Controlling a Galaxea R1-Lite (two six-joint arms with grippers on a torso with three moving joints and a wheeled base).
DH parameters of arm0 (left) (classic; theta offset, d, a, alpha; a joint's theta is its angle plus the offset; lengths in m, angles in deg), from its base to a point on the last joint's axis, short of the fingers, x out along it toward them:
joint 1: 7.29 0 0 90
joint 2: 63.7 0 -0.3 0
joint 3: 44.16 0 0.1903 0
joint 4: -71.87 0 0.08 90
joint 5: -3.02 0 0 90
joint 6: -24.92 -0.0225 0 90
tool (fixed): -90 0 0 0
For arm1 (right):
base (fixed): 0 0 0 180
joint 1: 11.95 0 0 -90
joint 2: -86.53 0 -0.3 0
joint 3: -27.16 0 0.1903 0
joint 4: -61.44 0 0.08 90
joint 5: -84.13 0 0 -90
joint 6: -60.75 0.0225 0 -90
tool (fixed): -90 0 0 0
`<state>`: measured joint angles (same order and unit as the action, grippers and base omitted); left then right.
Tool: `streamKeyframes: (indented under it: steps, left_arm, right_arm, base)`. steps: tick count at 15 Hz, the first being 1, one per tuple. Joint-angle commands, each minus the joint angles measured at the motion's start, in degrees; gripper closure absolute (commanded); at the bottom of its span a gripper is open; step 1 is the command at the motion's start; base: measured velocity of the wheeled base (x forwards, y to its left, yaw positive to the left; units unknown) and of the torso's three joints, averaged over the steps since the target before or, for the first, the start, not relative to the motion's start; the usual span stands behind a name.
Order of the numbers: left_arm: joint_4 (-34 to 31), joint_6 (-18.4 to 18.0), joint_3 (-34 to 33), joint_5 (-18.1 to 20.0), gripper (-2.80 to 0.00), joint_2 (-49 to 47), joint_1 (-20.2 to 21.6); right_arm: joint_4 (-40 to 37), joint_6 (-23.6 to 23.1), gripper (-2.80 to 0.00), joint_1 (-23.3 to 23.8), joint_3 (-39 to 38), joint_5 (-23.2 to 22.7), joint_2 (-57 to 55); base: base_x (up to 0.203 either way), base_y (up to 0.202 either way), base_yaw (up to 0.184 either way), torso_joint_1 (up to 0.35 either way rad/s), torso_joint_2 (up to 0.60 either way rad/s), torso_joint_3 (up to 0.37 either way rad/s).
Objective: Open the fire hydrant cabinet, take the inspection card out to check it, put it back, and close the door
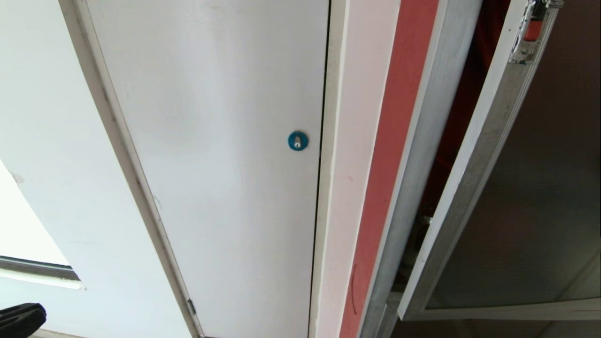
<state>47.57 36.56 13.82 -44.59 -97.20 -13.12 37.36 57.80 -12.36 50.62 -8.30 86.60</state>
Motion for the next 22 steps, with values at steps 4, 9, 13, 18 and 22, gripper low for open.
streamKeyframes:
  steps: [4, 9, 13, 18, 22]
  left_arm:
    - [1.13, 0.28, 4.31, 0.33, 0.00, -8.40, -6.40]
    - [3.31, 0.40, 4.41, 0.25, 0.00, -10.36, -7.26]
    - [3.31, 0.31, 4.08, -0.10, 0.00, -10.01, -7.17]
    - [3.39, 0.21, 4.17, -0.09, 0.00, -11.19, -7.17]
    - [3.48, 0.00, 5.39, -0.02, 0.00, -13.72, -7.26]
  right_arm:
    - [0.00, -0.04, 0.00, -0.02, -0.01, -0.04, 0.01]
    - [0.00, -0.04, 0.00, -0.02, 0.01, -0.04, -0.05]
    - [0.00, -0.04, 0.00, -0.02, -0.01, -0.04, 0.01]
    - [0.00, -0.04, 0.00, -0.02, -0.01, -0.04, 0.01]
    - [0.00, -0.04, 0.00, -0.02, -0.01, -0.04, 0.01]
  base:
    - [0.000, 0.000, 0.000, 0.000, 0.00, 0.000]
    - [0.000, 0.000, 0.000, 0.000, 0.00, 0.000]
    - [0.000, 0.000, 0.000, 0.000, 0.00, 0.000]
    - [0.000, 0.000, 0.000, 0.000, 0.00, 0.000]
    - [0.000, 0.000, 0.000, 0.000, 0.00, 0.000]
